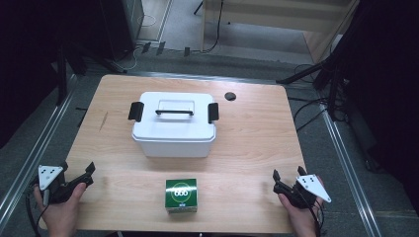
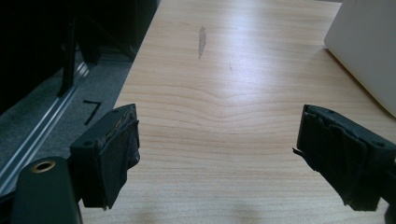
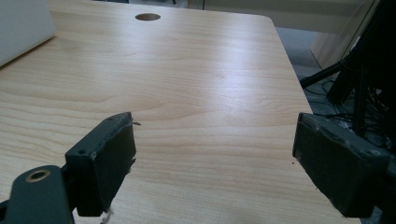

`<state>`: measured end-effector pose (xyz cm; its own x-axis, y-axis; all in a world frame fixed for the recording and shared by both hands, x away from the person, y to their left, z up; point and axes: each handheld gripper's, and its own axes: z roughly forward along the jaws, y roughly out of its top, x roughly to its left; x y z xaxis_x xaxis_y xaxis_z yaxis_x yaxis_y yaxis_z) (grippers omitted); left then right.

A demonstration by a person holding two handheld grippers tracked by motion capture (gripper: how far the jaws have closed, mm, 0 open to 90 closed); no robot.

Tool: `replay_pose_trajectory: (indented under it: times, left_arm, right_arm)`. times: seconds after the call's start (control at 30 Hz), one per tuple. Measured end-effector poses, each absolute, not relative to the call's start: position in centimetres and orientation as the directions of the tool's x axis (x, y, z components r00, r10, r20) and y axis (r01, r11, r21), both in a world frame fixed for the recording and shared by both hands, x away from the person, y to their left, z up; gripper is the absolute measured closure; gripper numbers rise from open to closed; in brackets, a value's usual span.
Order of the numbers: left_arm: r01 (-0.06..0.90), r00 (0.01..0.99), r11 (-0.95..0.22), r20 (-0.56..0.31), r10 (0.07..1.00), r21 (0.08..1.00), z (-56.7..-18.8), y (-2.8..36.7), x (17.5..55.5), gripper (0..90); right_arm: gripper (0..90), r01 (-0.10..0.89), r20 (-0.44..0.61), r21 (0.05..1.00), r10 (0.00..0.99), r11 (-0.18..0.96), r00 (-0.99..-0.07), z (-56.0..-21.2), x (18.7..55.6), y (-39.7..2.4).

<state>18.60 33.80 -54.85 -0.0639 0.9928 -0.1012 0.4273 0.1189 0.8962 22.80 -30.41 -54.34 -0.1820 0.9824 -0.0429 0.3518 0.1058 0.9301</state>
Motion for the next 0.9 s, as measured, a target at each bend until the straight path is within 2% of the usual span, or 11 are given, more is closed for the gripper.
replay_pose_trajectory:
  times: [0.17, 0.33, 0.37, 0.43, 0.47, 0.6, 0.63, 0.7, 0.8, 0.83, 0.9]
  left_arm:
    - [0.422, -0.082, 0.097, -0.069, 0.994, 0.901, -54.7, 33.3, 18.4, 16.4]
    - [0.451, -0.104, 0.141, -0.105, 0.989, 0.881, -54.4, 31.8, 18.4, 37.5]
    - [0.451, -0.095, 0.139, -0.107, 0.990, 0.881, -54.3, 31.3, 18.4, 45.4]
    - [0.455, -0.055, 0.110, -0.095, 0.994, 0.884, -54.1, 30.0, 18.3, 48.8]
    - [0.465, -0.022, 0.092, -0.093, 0.995, 0.881, -53.9, 28.7, 18.1, 55.9]
    - [0.491, 0.051, 0.074, -0.113, 0.992, 0.868, -53.9, 26.5, 17.6, 70.7]
    - [0.502, 0.075, 0.066, -0.120, 0.990, 0.862, -53.9, 25.8, 17.4, 70.7]
    - [0.524, 0.158, 0.042, -0.145, 0.977, 0.851, -53.9, 23.9, 16.9, 79.9]
    - [0.532, 0.203, 0.030, -0.162, 0.966, 0.846, -54.0, 22.9, 16.8, 87.0]
    - [0.540, 0.248, 0.007, -0.167, 0.954, 0.842, -54.0, 22.0, 16.7, 89.2]
    - [0.544, 0.267, -0.004, -0.169, 0.949, 0.839, -54.1, 21.5, 16.6, 90.0]
  right_arm:
    - [19.0, 0.337, -0.084, 0.930, 0.977, 0.147, -0.195, -54.2, 22.3, -29.9]
    - [32.7, 0.337, -0.056, 0.930, 0.963, 0.146, -0.262, -53.8, 21.6, -28.5]
    - [40.6, 0.342, -0.039, 0.929, 0.956, 0.142, -0.291, -53.6, 21.5, -27.8]
    - [43.3, 0.350, -0.024, 0.927, 0.953, 0.134, -0.303, -53.5, 21.4, -27.3]
    - [53.4, 0.361, 0.005, 0.925, 0.944, 0.121, -0.331, -53.4, 21.2, -26.3]
    - [59.7, 0.365, 0.018, 0.920, 0.915, 0.143, -0.403, -53.2, 20.6, -24.5]
    - [61.3, 0.366, 0.019, 0.918, 0.905, 0.153, -0.425, -53.2, 20.4, -23.8]
    - [67.7, 0.375, 0.028, 0.910, 0.876, 0.178, -0.482, -53.3, 19.8, -21.7]
    - [73.8, 0.385, 0.051, 0.903, 0.843, 0.190, -0.536, -53.4, 19.3, -19.9]
    - [75.8, 0.392, 0.067, 0.900, 0.829, 0.190, -0.555, -53.5, 19.2, -19.4]
    - [83.4, 0.415, 0.100, 0.888, 0.800, 0.197, -0.592, -53.6, 19.1, -18.4]
